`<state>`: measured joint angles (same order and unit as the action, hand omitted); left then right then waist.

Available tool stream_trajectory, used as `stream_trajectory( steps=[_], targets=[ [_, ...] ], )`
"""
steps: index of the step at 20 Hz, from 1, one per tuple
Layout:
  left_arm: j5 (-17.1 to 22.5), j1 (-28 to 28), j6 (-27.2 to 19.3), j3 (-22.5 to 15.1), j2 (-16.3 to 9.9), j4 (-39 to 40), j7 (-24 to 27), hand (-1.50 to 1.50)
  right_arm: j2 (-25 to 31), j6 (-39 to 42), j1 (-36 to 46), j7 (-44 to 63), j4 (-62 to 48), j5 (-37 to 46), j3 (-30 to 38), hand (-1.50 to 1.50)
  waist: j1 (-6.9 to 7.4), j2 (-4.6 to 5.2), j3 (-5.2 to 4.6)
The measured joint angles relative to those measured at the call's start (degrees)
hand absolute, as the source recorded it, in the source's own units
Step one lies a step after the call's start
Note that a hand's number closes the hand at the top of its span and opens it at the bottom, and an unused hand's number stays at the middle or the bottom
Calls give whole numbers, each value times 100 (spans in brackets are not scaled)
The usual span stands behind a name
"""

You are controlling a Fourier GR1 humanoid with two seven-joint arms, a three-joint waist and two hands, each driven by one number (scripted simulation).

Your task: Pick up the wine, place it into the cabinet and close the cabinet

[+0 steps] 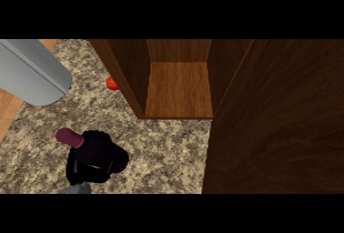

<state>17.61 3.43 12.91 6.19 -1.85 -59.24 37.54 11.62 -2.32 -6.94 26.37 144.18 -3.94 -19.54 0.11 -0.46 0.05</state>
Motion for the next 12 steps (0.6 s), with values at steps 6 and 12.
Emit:
stream_trajectory(
  steps=[6, 12],
  targets=[
    [46, -493, -316, -563, 134, -1420, -743, 150, 24, 82, 16, -4, 0, -21, 100, -150, -14, 2, 3],
    [78, -476, -1397, -1468, 172, -2617, -1527, 150, -12, 118, 13, 14, -15, -31, 63, -150, -59, 7, 1]
  ],
)
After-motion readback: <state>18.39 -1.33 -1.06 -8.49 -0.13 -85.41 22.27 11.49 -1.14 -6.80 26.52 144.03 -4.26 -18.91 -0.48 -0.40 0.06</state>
